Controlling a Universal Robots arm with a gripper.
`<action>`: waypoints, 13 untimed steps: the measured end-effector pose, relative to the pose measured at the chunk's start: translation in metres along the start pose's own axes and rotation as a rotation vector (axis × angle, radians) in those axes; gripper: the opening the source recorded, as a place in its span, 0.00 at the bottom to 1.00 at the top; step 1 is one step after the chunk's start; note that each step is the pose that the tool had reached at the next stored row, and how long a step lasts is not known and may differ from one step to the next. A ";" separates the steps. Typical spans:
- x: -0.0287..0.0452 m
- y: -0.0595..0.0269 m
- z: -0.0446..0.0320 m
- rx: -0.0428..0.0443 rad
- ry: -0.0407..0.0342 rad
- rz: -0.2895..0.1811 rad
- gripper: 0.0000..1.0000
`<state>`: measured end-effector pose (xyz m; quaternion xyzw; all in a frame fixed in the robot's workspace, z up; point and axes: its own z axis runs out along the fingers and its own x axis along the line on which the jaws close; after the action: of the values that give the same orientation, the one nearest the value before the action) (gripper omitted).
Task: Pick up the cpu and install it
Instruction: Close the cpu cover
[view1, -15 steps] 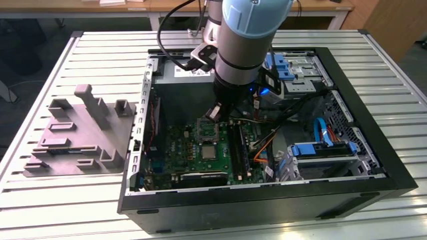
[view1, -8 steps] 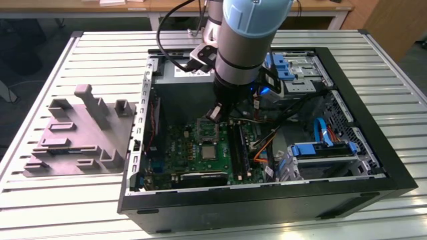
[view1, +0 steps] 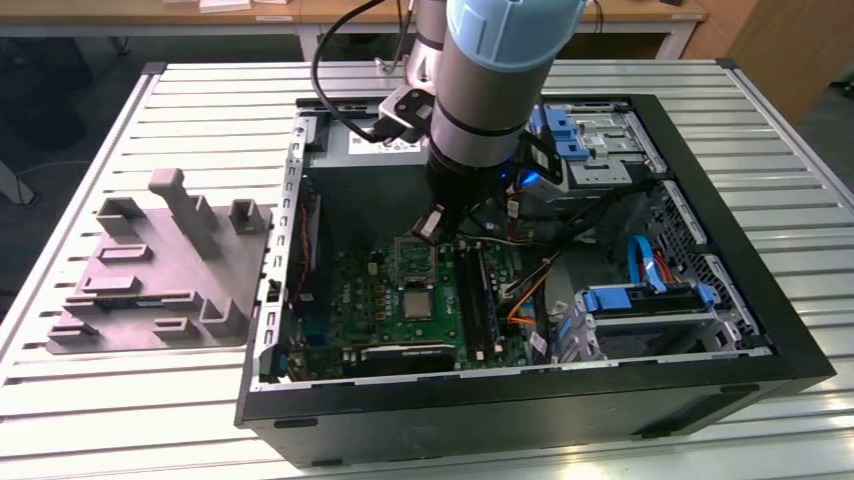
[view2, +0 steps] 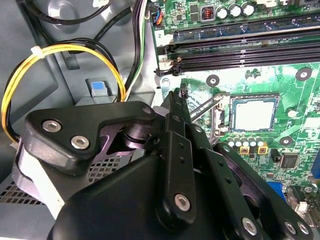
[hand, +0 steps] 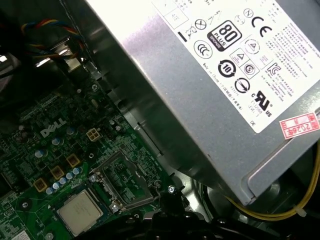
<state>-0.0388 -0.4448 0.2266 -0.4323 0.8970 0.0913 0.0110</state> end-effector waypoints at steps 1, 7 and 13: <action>0.0000 0.0000 -0.0001 0.0001 0.0001 0.000 0.11; 0.0001 0.0000 -0.0005 -0.0010 -0.0010 0.000 0.11; -0.0004 0.0006 -0.0036 -0.0022 -0.0006 -0.008 0.11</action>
<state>-0.0388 -0.4447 0.2303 -0.4360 0.8951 0.0924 0.0112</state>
